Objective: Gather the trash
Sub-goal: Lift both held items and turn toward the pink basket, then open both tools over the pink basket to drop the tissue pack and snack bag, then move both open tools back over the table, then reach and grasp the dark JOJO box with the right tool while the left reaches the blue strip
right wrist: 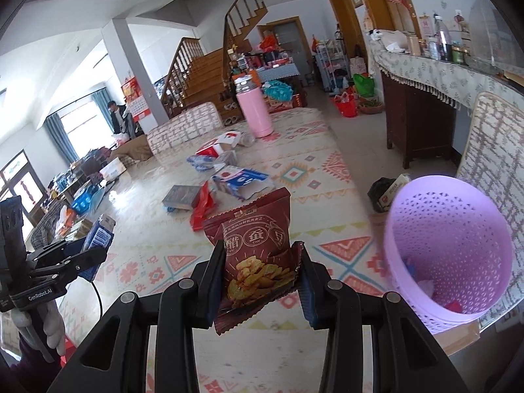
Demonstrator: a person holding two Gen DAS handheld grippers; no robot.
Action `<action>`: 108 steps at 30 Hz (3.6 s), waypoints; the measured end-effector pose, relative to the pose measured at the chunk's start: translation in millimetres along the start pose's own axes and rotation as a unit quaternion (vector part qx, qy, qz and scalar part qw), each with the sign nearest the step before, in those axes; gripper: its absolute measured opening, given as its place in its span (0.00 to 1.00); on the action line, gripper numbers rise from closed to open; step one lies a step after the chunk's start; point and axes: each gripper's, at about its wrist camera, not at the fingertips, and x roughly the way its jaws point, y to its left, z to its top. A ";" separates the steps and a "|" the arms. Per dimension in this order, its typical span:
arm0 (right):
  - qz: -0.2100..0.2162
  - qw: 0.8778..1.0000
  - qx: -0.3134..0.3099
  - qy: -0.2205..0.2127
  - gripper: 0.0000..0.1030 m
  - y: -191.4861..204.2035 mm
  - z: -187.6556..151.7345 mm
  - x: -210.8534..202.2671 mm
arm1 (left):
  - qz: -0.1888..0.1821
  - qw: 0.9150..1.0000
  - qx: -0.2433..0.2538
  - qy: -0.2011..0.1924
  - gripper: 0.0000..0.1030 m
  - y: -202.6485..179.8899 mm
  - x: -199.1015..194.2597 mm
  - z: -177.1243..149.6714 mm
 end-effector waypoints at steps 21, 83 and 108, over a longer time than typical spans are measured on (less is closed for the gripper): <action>-0.106 0.988 0.107 -0.039 0.41 -133.7 -8.7 -63.7 | -0.140 0.988 0.016 0.065 0.48 -119.6 118.0 75.9; -0.044 0.997 -0.031 0.050 0.69 65.9 13.8 71.9 | 0.173 0.975 -0.141 -0.020 0.77 184.3 61.9 24.3; 0.034 0.976 -0.102 0.190 0.70 190.5 93.4 323.4 | 0.195 0.932 -0.303 -0.031 0.77 280.5 31.2 -7.0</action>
